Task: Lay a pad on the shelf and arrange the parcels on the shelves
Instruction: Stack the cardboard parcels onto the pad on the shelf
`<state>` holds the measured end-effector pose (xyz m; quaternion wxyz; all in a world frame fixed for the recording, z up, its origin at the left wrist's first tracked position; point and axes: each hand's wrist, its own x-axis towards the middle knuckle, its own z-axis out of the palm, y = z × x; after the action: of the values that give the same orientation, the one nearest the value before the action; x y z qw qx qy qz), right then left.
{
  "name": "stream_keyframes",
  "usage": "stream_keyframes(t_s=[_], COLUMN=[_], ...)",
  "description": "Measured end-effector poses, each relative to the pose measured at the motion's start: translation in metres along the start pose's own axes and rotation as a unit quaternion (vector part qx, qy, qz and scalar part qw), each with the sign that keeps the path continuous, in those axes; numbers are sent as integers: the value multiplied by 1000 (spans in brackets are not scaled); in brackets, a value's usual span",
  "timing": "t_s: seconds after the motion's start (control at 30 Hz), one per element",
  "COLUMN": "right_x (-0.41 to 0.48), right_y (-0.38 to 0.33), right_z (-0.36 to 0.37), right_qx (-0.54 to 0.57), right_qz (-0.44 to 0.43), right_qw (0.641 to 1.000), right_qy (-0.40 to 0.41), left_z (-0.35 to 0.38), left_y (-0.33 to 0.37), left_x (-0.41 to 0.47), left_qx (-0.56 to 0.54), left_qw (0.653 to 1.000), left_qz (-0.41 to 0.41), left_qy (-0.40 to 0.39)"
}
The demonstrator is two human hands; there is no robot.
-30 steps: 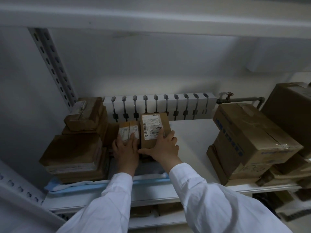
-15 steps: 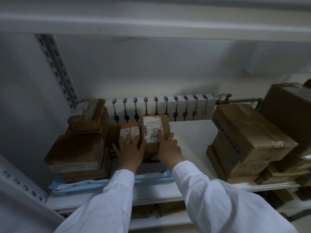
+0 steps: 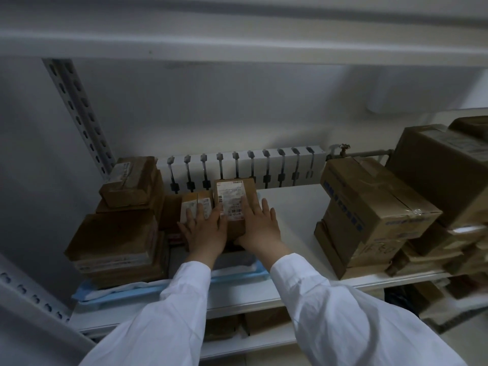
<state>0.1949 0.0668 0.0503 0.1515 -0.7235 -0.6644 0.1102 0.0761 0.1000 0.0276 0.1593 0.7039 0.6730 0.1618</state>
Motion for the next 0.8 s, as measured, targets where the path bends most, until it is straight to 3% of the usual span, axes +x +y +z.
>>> stream_keyframes(t_s=[0.13, 0.2, 0.3, 0.4, 0.47, 0.53, 0.6, 0.7, 0.8], right_x=[-5, -10, -22, -34, -43, -52, -60, -70, -76], right_y=[0, 2, 14, 37, 56, 79, 103, 140, 168], right_z=[-35, -58, -90, -117, -132, -146, -160, -178, -185], right_qx=[9, 7, 19, -9, -13, -12, -23, -34, -23], right_qz=[-11, -25, -43, -27, -2, 32, 94, 207, 265], right_qw=[998, 995, 983, 977, 975, 969, 962, 954, 949], right_qy=[64, 101, 175, 211, 222, 243, 257, 214, 171], left_z=[-9, -15, -21, -20, -16, -9, 0, 8, 12], left_y=[33, 59, 103, 145, 168, 184, 195, 216, 238], left_x=[-5, -12, -25, -37, -45, -55, -63, -76, -89], left_qx=[-165, -289, -357, -483, -569, -604, -604, -592, -577], left_qw=[979, 948, 927, 875, 819, 780, 767, 752, 744], left_qz=[51, 65, 53, -14, -72, -130, -164, -185, -175], left_qy=[112, 116, 101, 37, -32, -96, -145, -221, -288])
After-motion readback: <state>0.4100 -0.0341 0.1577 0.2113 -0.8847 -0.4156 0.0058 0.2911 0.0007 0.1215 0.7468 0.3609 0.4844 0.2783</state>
